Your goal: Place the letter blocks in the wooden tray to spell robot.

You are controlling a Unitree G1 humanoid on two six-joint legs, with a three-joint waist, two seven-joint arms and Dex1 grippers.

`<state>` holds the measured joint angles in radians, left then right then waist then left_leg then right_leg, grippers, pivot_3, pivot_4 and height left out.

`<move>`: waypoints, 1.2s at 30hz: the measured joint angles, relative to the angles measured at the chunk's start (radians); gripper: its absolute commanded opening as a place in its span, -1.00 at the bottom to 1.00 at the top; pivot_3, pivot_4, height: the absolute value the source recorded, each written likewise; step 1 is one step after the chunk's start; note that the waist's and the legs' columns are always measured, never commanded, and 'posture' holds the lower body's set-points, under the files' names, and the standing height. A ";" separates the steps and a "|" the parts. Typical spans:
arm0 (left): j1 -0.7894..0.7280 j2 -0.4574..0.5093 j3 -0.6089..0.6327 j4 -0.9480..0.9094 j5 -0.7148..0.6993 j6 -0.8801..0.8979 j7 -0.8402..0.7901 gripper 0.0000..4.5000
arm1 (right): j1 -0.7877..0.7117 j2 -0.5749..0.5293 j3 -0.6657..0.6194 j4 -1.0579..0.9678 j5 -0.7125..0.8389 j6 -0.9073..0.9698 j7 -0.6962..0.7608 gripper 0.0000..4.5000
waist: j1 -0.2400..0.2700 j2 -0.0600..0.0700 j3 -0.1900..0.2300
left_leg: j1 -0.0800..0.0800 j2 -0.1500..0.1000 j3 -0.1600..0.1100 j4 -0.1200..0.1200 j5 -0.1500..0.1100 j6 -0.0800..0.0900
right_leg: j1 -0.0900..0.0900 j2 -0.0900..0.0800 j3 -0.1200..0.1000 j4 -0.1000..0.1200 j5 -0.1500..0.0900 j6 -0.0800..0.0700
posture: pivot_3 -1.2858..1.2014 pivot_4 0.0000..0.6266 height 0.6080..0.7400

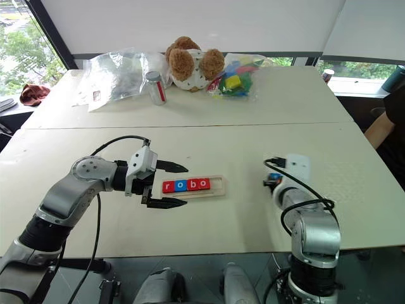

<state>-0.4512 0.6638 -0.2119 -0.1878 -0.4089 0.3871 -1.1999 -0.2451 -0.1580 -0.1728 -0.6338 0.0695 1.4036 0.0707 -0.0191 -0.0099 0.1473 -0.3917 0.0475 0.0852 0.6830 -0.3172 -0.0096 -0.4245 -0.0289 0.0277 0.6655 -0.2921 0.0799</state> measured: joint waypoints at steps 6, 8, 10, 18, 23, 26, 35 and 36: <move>0.012 0.004 0.000 0.016 0.008 -0.007 0.002 1.00 | 0.004 0.081 0.049 -0.033 0.011 0.063 -0.023 -0.27 | 0.004 0.000 0.000 | -0.001 0.000 0.001 0.001 0.000 0.000 | 0.000 -0.002 0.000 0.000 0.000 0.000 | 0.03 -0.52 1.00; 0.013 0.007 0.000 0.016 0.008 -0.008 0.002 1.00 | 0.009 0.080 0.053 -0.034 0.013 0.067 -0.024 0.17 | 0.004 -0.001 0.000 | -0.001 -0.001 0.001 0.001 0.000 0.000 | 0.000 -0.002 0.000 0.000 0.000 0.000 | 0.03 -0.52 1.00; 0.014 0.009 0.001 0.016 0.008 -0.009 0.002 1.00 | 0.010 0.080 0.062 -0.035 0.018 0.066 -0.020 0.62 | 0.003 -0.001 0.000 | -0.001 -0.001 0.000 0.001 0.000 0.000 | 0.000 -0.002 0.000 0.000 0.000 0.000 | 0.03 -0.52 1.00; 0.014 0.022 0.002 0.016 0.008 -0.013 0.001 1.00 | 0.005 0.021 0.084 -0.036 0.024 0.072 -0.008 0.96 | 0.004 -0.001 -0.001 | -0.001 -0.001 0.001 0.001 0.000 0.000 | 0.000 -0.002 0.000 -0.001 0.000 0.000 | 0.03 -0.52 1.00; 0.008 0.039 0.026 0.019 0.002 -0.010 -0.018 1.00 | -0.084 -0.156 0.029 -0.049 0.147 -0.012 0.204 0.96 | -0.001 -0.001 0.000 | 0.000 -0.001 0.001 0.001 0.000 0.000 | 0.000 -0.001 0.000 -0.001 0.000 0.000 | 0.03 -0.52 1.00; 0.006 0.065 0.037 0.020 -0.007 -0.009 -0.045 1.00 | -0.082 -0.442 0.031 0.050 0.253 -0.244 0.524 0.96 | 0.006 -0.001 0.000 | -0.001 -0.001 -0.001 0.000 -0.001 0.002 | 0.002 -0.001 0.000 -0.003 0.000 0.000 | 0.03 -0.52 1.00; 0.013 0.122 0.047 -0.024 -0.016 -0.002 -0.086 1.00 | -0.147 -0.673 0.173 0.750 0.185 -1.095 1.148 0.96 | -0.001 -0.002 0.001 | 0.001 -0.001 0.001 0.001 -0.002 0.003 | 0.003 0.000 0.001 -0.003 0.000 0.000 | 0.03 -0.52 1.00; 0.018 0.126 0.051 -0.030 -0.016 -0.001 -0.083 1.00 | -0.167 -0.669 0.190 0.821 0.169 -1.151 1.175 0.96 | 0.000 -0.002 0.001 | 0.001 -0.001 0.001 0.001 -0.002 0.003 | 0.003 0.000 0.001 -0.003 0.000 0.000 | 0.03 -0.52 1.00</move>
<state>-0.4336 0.7895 -0.1611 -0.2180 -0.4252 0.3862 -1.2828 -0.4119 -0.8270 0.0175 0.1874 0.2382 0.2521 1.2458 -0.0189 -0.0114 0.1482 -0.3906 0.0469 0.0860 0.6840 -0.3191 -0.0062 -0.4213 -0.0292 0.0291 0.6625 -0.2919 0.0801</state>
